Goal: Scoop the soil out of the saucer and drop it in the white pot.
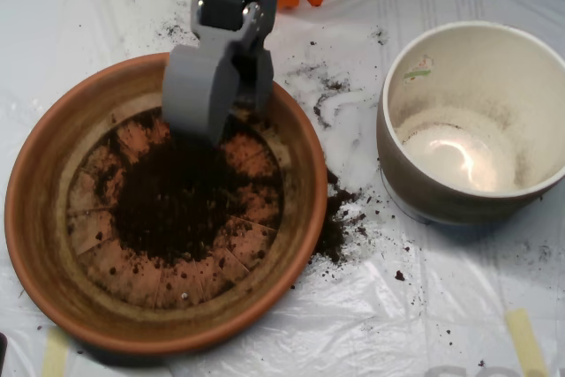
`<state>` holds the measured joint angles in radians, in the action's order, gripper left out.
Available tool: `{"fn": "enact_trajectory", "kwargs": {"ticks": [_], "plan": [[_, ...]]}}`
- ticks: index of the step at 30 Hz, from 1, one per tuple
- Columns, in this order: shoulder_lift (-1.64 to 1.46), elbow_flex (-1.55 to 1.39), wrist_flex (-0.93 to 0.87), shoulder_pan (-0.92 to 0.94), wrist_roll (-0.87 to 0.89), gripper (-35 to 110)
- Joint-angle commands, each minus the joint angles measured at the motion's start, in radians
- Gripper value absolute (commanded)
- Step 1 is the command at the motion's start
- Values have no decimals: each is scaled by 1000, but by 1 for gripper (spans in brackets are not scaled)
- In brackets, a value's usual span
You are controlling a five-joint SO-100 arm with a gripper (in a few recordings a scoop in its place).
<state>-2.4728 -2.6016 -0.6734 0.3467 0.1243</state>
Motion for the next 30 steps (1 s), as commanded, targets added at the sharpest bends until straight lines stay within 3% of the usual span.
{"fn": "enact_trajectory", "kwargs": {"ticks": [1, 10, 19, 30], "plan": [[149, 166, 34, 98, 35, 37], [637, 477, 8, 227, 64, 44], [767, 543, -61, 202, 32, 61], [982, 750, -215, 227, 41, 53]]}}
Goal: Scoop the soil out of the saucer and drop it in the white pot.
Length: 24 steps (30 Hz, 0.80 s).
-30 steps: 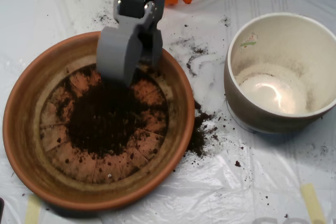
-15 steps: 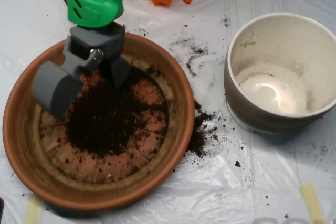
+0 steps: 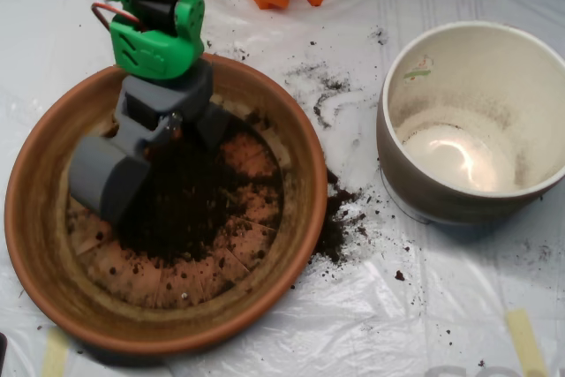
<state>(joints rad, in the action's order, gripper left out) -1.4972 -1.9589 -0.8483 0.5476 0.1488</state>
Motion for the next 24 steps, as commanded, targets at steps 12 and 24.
{"fn": "enact_trajectory", "kwargs": {"ticks": [12, 24], "plan": [[77, 201, -107, 14, -29, 47], [290, 440, -311, 18, -20, 48]]}}
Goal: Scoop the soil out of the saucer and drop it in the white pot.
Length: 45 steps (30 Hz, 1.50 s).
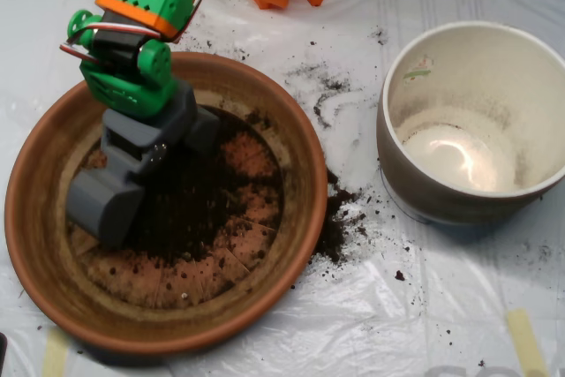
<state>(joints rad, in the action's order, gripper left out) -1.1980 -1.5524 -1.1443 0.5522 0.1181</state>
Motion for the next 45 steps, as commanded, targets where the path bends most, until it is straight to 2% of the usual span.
{"fn": "enact_trajectory", "kwargs": {"ticks": [1, 31, 33, 45], "plan": [[-6, 38, -20, 14, 11, 47], [29, 97, -40, 52, 5, 7], [29, 101, -41, 54, 3, 0], [28, 173, -104, 32, -6, -1]]}}
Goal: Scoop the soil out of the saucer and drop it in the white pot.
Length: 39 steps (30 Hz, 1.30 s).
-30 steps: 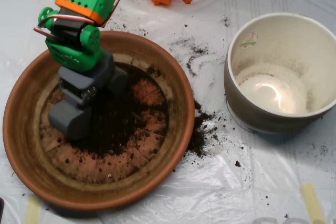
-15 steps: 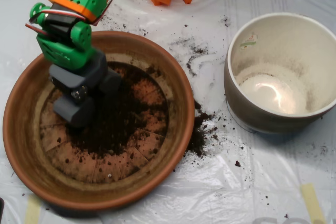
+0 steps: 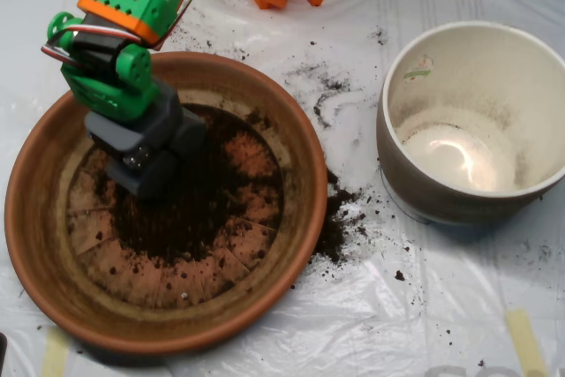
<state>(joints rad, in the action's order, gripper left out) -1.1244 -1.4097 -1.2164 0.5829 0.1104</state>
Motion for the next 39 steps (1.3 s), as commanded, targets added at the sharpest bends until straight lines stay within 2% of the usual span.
{"fn": "enact_trajectory", "kwargs": {"ticks": [1, 7, 20, 25, 30, 39], "plan": [[-57, 34, -32, -3, 0, -1], [-112, 75, -67, -28, 5, -1], [-155, 382, -290, -98, -9, -1], [-241, 333, -290, -141, -34, -1], [-445, 130, -198, -207, -81, -1], [-663, -21, -169, -377, -86, -1]]}}
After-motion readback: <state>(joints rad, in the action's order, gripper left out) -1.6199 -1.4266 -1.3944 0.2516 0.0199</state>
